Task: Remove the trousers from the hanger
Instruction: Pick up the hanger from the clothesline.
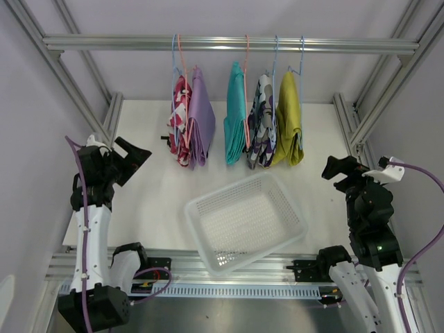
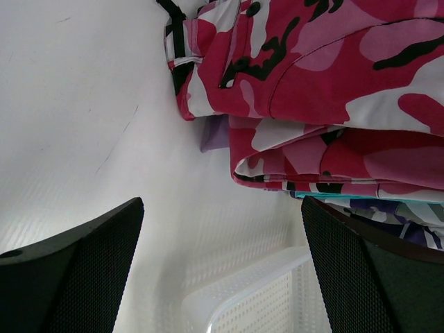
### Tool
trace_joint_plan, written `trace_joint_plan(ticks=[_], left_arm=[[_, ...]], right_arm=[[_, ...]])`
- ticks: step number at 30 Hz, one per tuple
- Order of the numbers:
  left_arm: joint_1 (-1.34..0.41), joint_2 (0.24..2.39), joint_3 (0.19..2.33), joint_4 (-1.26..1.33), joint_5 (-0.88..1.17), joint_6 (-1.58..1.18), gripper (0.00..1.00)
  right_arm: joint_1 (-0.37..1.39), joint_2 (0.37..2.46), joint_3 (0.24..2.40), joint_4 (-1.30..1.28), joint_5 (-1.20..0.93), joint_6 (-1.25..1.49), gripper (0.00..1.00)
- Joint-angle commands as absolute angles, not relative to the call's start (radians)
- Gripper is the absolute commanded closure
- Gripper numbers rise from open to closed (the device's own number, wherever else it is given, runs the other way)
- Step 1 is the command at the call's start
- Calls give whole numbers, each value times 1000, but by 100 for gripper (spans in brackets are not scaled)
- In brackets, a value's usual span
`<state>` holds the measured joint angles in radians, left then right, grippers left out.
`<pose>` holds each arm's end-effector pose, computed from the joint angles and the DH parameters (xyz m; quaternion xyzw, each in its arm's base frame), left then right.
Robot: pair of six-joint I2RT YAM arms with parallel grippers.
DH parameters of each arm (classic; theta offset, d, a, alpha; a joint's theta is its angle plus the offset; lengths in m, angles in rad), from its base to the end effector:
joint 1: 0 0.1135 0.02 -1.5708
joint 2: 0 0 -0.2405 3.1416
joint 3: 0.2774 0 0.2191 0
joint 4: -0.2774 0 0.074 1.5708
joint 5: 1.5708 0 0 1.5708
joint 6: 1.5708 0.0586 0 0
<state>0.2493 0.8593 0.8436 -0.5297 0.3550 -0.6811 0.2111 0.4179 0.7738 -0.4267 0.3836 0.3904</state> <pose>0.1842 0.0259 0.2854 -0.3074 0.8054 -0.2537 0.4387 0.1071 0.0005 0.3317 0.1937 0.7038 0.0650 0.6804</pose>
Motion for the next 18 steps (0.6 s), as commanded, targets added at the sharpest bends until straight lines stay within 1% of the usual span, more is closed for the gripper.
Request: trace_joint_plan(ticks=[1, 7, 10, 16, 18], left_arm=[[259, 819, 850, -499, 379, -683, 1], [259, 767, 845, -483, 364, -676, 0], [261, 769, 841, -466, 431, -654, 1], [259, 764, 815, -434, 465, -672, 1], [261, 767, 789, -381, 492, -704, 1]], right_arm=[[207, 437, 775, -387, 376, 373, 0], [199, 440, 773, -387, 379, 376, 0], [186, 442, 775, -388, 364, 383, 1], [175, 465, 781, -403, 377, 391, 1], [176, 472, 779, -411, 397, 399, 0]])
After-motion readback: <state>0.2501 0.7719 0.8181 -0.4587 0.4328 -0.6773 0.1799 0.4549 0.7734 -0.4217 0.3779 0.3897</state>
